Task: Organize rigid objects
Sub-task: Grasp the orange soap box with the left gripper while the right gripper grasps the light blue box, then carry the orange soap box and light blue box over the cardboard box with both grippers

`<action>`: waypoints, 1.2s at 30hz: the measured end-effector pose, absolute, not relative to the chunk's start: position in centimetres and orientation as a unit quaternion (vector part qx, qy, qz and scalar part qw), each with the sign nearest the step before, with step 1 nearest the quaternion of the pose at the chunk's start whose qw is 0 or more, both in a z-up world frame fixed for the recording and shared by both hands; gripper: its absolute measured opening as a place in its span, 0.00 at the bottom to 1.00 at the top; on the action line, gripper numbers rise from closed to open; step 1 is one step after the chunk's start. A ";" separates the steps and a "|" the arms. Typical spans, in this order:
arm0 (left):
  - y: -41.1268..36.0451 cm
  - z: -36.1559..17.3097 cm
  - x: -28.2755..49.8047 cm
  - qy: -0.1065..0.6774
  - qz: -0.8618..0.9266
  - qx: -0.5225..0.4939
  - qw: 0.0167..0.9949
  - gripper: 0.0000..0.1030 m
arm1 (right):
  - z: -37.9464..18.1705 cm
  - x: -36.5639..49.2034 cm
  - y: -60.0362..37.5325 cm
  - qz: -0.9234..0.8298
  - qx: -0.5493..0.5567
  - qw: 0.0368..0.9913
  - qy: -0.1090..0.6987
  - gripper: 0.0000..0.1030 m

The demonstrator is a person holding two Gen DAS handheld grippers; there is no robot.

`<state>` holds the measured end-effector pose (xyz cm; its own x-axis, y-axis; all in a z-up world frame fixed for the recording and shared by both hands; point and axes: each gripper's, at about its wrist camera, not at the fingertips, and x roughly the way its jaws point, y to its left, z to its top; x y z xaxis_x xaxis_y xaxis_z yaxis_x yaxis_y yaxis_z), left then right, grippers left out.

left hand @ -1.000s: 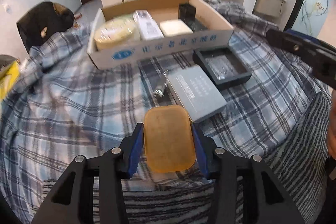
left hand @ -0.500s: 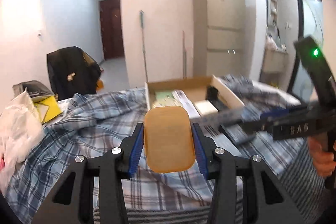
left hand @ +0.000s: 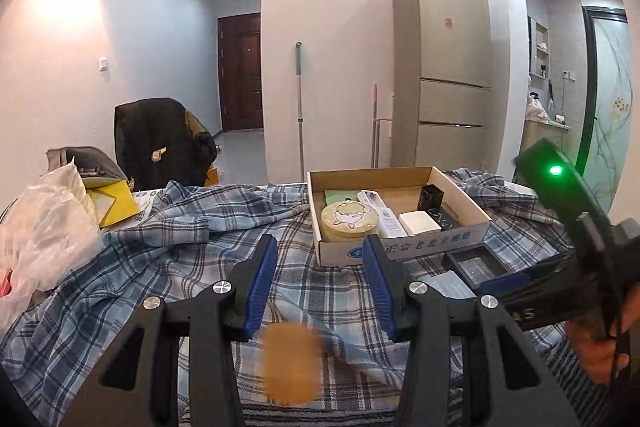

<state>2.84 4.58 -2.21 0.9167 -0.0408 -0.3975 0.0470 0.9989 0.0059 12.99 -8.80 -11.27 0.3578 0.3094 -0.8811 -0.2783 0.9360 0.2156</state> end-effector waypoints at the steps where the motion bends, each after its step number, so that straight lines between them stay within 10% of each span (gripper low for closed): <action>1: 4.5 -2.3 2.9 0.204 -0.022 0.009 0.979 0.46 | -11.4 13.1 -8.6 0.175 0.011 0.823 0.540 0.55; 22: 11.5 -2.7 5.9 0.325 -0.029 -0.064 0.943 0.45 | -8.7 11.2 -9.0 0.178 -0.045 0.858 0.480 0.45; 25: 12.8 -3.9 6.3 0.358 -0.029 -0.033 0.933 0.73 | -7.7 11.4 -9.7 0.176 -0.044 0.865 0.467 0.45; 36: 12.3 -8.5 8.1 0.481 -0.054 0.009 0.875 0.74 | -8.0 11.3 -10.6 0.174 -0.038 0.865 0.468 0.45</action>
